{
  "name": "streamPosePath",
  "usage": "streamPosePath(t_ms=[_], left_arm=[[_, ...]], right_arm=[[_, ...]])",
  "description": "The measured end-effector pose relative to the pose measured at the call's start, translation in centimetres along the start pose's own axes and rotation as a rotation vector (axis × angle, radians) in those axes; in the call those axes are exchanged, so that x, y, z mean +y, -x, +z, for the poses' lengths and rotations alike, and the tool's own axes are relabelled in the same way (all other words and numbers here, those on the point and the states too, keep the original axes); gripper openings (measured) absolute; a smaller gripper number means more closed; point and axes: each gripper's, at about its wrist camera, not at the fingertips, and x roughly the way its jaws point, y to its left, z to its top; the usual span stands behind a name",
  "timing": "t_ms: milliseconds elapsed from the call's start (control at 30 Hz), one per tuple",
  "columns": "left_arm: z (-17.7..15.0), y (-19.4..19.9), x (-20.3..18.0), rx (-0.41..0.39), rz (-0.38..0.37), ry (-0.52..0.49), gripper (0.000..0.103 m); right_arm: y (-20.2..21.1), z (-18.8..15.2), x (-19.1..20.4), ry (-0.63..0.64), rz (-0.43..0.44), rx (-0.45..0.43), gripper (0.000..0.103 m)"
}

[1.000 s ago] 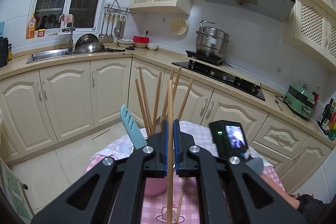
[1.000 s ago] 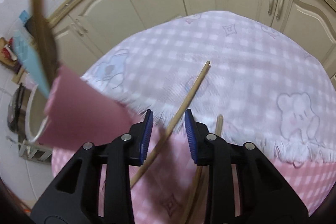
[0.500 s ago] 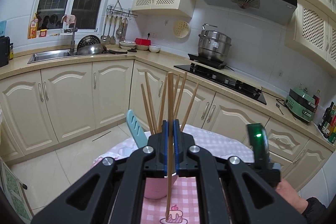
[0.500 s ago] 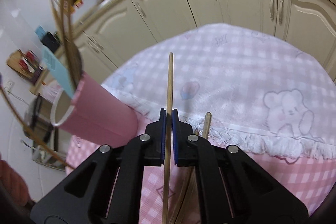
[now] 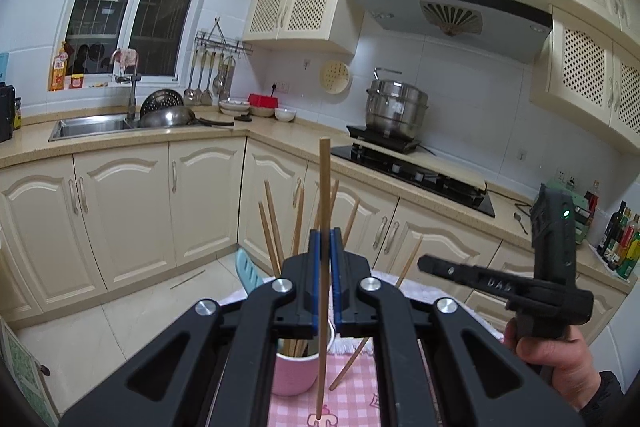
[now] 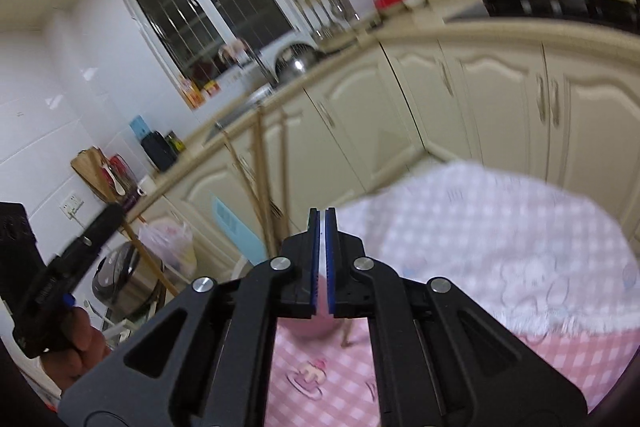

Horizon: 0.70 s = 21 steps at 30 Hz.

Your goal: Organize utensils

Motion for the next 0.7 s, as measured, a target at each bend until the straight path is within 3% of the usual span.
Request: streamPosePath(t_ms=[67, 200, 433, 667, 700], left_arm=[[0.6, 0.1, 0.2, -0.01, 0.007, -0.002, 0.004], [1.2, 0.3, 0.5, -0.018, 0.01, -0.006, 0.004], [0.3, 0.0, 0.3, 0.005, 0.002, -0.012, 0.004], [0.5, -0.2, 0.4, 0.001, 0.001, -0.013, 0.004], [0.6, -0.2, 0.4, -0.001, 0.001, -0.013, 0.004]], right_arm=[[-0.1, 0.7, 0.6, 0.021, -0.001, 0.001, 0.003], [-1.9, 0.0, 0.0, 0.015, -0.066, 0.124, 0.004], [-8.8, -4.7, -6.8, -0.137, -0.305, 0.382, 0.005], [-13.8, -4.6, -8.6, -0.149, -0.428, 0.445, 0.005], [-14.5, -4.5, -8.5, -0.137, -0.462, 0.454, 0.012]])
